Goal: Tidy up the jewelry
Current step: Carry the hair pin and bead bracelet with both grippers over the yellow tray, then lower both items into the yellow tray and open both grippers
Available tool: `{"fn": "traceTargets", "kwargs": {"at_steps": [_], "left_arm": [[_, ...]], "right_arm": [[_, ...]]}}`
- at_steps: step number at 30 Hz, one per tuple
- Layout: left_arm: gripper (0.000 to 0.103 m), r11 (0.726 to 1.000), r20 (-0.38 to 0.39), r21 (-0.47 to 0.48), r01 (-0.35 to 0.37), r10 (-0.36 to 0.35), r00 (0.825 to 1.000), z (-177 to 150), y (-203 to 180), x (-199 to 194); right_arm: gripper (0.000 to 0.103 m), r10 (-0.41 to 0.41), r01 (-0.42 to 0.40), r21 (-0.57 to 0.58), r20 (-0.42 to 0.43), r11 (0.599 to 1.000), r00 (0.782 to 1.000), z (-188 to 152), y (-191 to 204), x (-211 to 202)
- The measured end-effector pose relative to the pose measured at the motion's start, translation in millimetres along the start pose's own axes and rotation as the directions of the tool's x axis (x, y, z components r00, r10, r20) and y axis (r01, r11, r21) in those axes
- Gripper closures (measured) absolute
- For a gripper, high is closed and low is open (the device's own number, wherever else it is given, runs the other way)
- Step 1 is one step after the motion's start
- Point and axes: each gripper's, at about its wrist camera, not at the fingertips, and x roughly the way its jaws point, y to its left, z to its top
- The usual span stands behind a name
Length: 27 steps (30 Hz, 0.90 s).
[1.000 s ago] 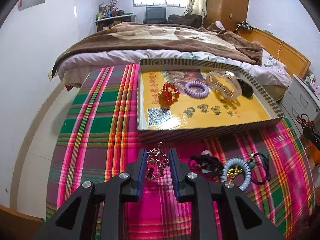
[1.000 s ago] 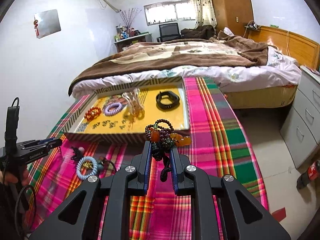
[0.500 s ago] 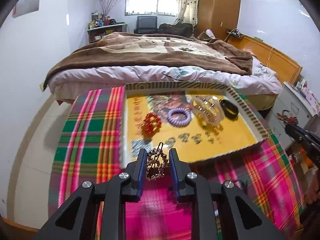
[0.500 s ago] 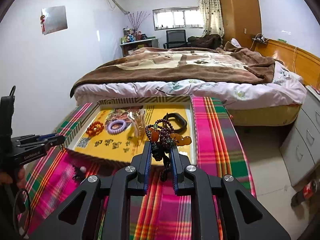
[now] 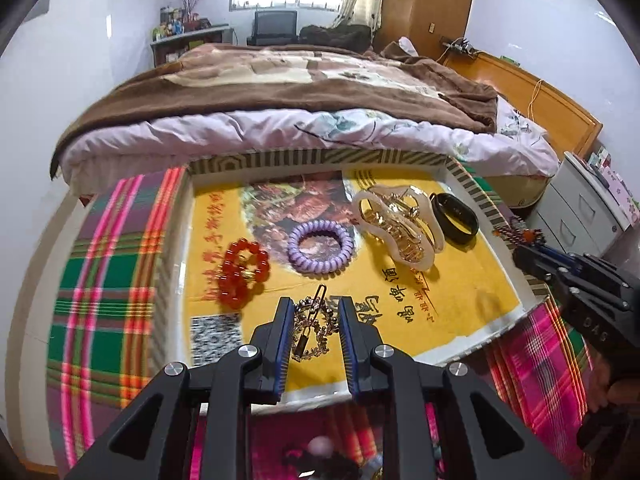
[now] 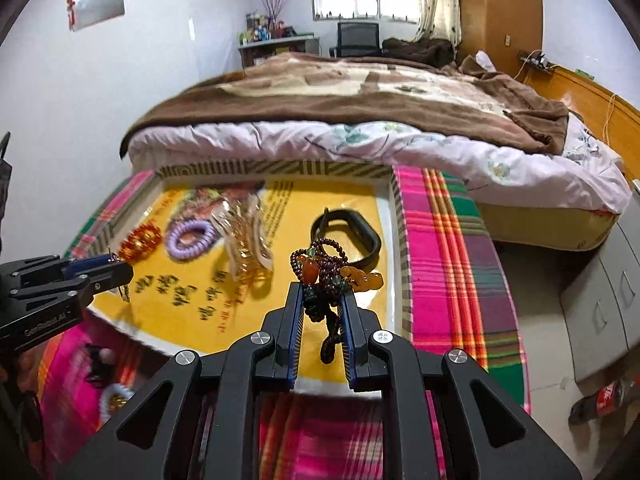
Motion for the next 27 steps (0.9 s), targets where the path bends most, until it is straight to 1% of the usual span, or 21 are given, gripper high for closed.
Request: {"fn": "traceTargets", "kwargs": {"at_steps": [6,13,15,19,22,24,27], "left_arm": [[0.080,1.000,-0.041,0.007,-0.008,0.008,0.999,-1.3,-3.9,21.2],[0.080,1.000,-0.054,0.006,-0.025,0.025,0.998,-3.7,-4.6,27.7],[0.080,0.999,-0.061,0.004,-0.045,0.045,0.997,-4.3,-4.8,28.9],[0.078,0.999,-0.069,-0.002,-0.043,0.042,0.997,-3.6,-5.1,31.9],[0.065,0.999,-0.063,-0.001,-0.044,0.043,0.997,-3.5,-6.1,30.1],[0.052,0.999,-0.056,-0.004,-0.038,0.038,0.998,-3.4,-5.9,27.4],[0.050,0.999,-0.052,-0.009,-0.038,0.038,0.998,-3.2,-5.2,24.4]], "right_arm": [[0.085,-0.010,0.008,-0.036,-0.048,0.999,0.999,-4.7,3.2,21.3],[0.085,-0.014,0.011,-0.044,-0.083,0.999,0.996,-9.9,3.7,32.3],[0.085,-0.019,0.015,-0.048,-0.086,0.999,0.996,-10.5,3.7,33.1],[0.084,-0.029,0.025,-0.046,-0.093,0.999,0.995,-11.2,2.5,35.1],[0.083,-0.027,0.023,-0.049,-0.096,0.999,0.995,-10.6,2.7,35.3],[0.083,-0.026,0.022,-0.046,-0.096,0.999,0.995,-11.1,3.1,34.6],[0.081,-0.022,0.018,-0.036,-0.096,0.999,0.995,-11.5,3.0,33.6]]}}
